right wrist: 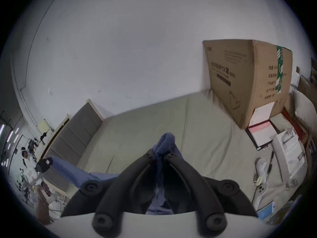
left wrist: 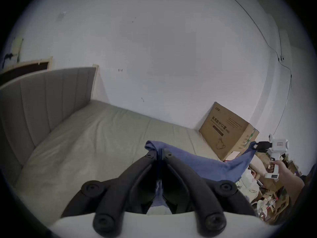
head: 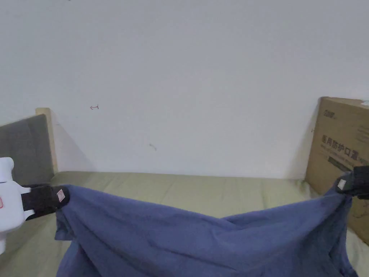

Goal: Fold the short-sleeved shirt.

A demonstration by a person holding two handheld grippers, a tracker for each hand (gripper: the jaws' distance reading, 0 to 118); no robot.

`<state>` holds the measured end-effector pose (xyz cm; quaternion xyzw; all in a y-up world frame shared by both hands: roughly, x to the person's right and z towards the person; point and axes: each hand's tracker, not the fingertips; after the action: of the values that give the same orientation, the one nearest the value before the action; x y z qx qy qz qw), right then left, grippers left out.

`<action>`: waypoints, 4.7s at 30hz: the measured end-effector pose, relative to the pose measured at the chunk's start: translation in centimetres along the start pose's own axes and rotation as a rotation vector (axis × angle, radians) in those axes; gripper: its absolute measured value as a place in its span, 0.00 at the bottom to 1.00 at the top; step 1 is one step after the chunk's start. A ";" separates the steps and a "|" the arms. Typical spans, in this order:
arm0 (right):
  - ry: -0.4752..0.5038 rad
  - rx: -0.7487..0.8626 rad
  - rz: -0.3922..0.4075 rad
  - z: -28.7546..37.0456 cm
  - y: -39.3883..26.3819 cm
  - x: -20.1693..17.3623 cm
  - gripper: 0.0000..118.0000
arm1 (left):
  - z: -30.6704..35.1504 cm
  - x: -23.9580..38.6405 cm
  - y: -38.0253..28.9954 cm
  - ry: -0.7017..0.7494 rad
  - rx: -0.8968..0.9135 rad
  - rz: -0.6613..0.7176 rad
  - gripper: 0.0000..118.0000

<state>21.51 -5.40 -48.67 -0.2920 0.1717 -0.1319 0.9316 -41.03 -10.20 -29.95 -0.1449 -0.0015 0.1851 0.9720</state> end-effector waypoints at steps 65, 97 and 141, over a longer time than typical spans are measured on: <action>-0.196 -0.526 -0.032 0.9 -24.1 15.9 0.05 | -4.7 -3.5 -20.5 -0.041 -0.784 -0.119 0.03; 0.010 0.057 -0.027 1.6 -22.5 3.2 0.01 | -0.9 5.6 -18.1 0.019 -0.116 -0.128 0.01; 0.004 -0.252 0.030 -18.7 -12.6 8.1 0.04 | -17.4 -3.2 -17.2 0.075 -0.446 -0.183 0.01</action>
<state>19.56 -27.57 -57.63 -0.4039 0.1933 -0.0959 0.8890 -36.80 -31.54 -41.61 -0.3621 -0.0196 0.0856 0.9280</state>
